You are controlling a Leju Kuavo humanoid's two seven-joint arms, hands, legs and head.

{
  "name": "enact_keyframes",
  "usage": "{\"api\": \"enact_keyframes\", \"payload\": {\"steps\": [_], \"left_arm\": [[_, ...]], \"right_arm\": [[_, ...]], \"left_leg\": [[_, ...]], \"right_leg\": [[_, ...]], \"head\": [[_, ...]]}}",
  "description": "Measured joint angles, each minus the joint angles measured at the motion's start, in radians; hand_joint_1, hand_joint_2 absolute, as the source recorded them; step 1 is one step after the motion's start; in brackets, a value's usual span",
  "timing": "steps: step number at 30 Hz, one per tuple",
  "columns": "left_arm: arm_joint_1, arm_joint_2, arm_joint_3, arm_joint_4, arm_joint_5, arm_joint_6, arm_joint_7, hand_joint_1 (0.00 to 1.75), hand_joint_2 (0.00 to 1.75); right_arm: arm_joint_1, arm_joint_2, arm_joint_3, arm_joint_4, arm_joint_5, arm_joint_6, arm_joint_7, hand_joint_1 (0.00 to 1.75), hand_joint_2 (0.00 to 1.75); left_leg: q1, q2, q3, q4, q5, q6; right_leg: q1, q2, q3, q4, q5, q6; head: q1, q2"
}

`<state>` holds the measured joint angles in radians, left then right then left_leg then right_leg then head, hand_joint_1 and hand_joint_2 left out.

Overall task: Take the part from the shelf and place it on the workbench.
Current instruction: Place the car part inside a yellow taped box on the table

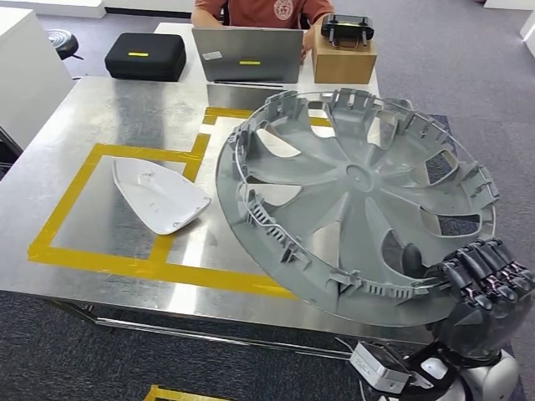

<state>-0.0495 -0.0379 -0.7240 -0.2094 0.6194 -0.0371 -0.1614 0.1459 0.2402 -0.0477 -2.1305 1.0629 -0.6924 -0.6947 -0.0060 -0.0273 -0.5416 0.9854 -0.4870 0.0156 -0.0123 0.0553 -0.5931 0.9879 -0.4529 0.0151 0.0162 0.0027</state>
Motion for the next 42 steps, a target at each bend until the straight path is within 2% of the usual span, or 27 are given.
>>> {"api": "enact_keyframes", "payload": {"steps": [5,14,20,34,42], "left_arm": [[0.010,0.007,0.001,0.000,0.006,-0.013,-0.007,0.00,0.00],[0.019,0.039,0.003,0.001,0.009,-0.034,-0.012,0.00,0.00],[0.020,0.046,0.003,0.002,0.009,-0.031,-0.012,0.00,0.00],[0.020,0.049,0.003,0.002,0.005,-0.015,-0.008,0.00,0.00],[0.019,0.049,0.003,0.002,-0.011,-0.014,0.003,0.00,0.00]], "right_arm": [[-0.017,0.002,-0.039,0.065,0.065,0.000,0.010,1.75,1.75],[-0.126,0.002,-0.208,0.294,0.184,0.000,0.083,1.75,1.75],[-0.163,-0.006,-0.248,0.366,0.226,0.000,0.139,1.75,1.75],[-0.174,-0.020,-0.247,0.399,0.269,0.000,0.185,1.75,1.75],[-0.133,-0.054,-0.132,0.405,0.231,0.000,0.189,1.75,1.75]], "left_leg": [[0.000,0.000,0.000,0.000,0.000,0.000],[0.000,0.000,-0.001,0.000,0.002,0.001],[0.000,0.000,-0.002,0.000,0.002,0.001],[0.000,0.000,-0.003,0.000,0.002,0.001],[0.000,0.000,-0.003,0.000,0.002,0.001]], "right_leg": [[0.000,0.000,0.000,0.000,0.000,0.000],[0.000,-0.001,-0.001,0.000,0.001,0.000],[0.000,-0.001,-0.002,0.000,0.001,0.000],[0.000,-0.001,-0.003,0.000,0.001,0.000],[0.000,-0.001,-0.003,0.000,0.001,0.000]], "head": [[0.000,0.000],[0.000,0.000],[0.000,0.000],[0.000,0.000],[0.000,0.000]]}}
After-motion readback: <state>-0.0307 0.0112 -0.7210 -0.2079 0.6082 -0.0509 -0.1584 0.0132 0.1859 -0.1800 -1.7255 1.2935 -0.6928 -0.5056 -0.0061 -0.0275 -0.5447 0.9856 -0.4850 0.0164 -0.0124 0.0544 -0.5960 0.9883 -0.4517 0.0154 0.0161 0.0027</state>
